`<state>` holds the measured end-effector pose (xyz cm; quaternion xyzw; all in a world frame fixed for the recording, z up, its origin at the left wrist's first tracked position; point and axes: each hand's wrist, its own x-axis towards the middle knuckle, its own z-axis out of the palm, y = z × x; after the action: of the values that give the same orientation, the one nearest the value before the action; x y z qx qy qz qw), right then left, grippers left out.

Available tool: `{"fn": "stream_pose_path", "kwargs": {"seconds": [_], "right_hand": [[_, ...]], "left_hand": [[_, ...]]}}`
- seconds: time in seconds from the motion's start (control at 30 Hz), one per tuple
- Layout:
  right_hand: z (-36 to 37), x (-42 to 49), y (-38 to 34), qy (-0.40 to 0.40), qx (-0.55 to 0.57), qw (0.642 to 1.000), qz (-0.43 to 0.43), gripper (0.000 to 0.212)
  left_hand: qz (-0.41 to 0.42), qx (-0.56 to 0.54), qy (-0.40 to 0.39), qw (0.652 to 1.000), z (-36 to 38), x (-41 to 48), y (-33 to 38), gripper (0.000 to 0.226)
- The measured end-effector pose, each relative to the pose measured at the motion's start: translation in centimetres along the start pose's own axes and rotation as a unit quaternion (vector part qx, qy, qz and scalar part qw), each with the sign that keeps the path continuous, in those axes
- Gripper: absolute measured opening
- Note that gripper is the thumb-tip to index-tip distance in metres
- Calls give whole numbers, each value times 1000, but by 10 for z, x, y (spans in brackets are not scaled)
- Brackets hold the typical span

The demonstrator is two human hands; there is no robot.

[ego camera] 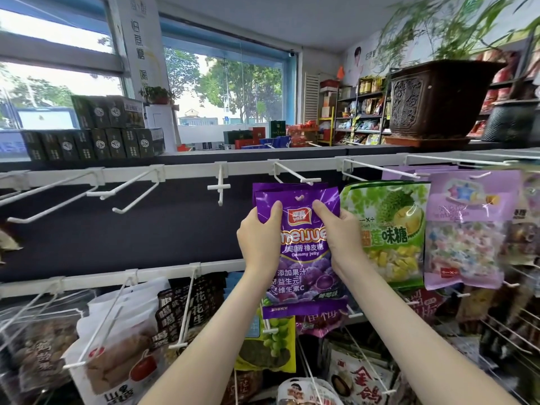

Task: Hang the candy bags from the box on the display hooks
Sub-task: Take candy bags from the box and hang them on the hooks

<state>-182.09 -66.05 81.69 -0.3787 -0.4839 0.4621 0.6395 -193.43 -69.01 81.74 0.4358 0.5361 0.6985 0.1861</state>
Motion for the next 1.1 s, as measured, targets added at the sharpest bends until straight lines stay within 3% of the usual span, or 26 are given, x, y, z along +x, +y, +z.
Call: {"fn": "stream_pose_path", "kwargs": {"seconds": [0.27, 0.4, 0.5, 0.63, 0.77, 0.93, 1.1], "right_hand": [[3, 17, 9, 20, -94, 995, -33, 21], [-1, 14, 13, 26, -178, 980, -81, 28], [-20, -5, 21, 15, -245, 962, -122, 45], [-72, -42, 31, 17, -309, 943, -123, 56], [-153, -83, 43, 52, -365, 927, -71, 47], [-279, -143, 68, 119, -410, 902, 59, 48], [-412, -237, 95, 229, -396, 864, 213, 47]], "left_hand": [[55, 146, -3, 988, -1, 16, -16, 40], [238, 284, 100, 924, 2, 6, -27, 55], [371, 260, 104, 885, 13, -28, -46, 51], [417, 200, -38, 886, 43, -91, -70, 42], [334, 181, -259, 888, 84, -155, -87, 45], [261, 184, -481, 816, 148, -245, -105, 53], [214, 191, -648, 706, 206, -371, -129, 47]]}}
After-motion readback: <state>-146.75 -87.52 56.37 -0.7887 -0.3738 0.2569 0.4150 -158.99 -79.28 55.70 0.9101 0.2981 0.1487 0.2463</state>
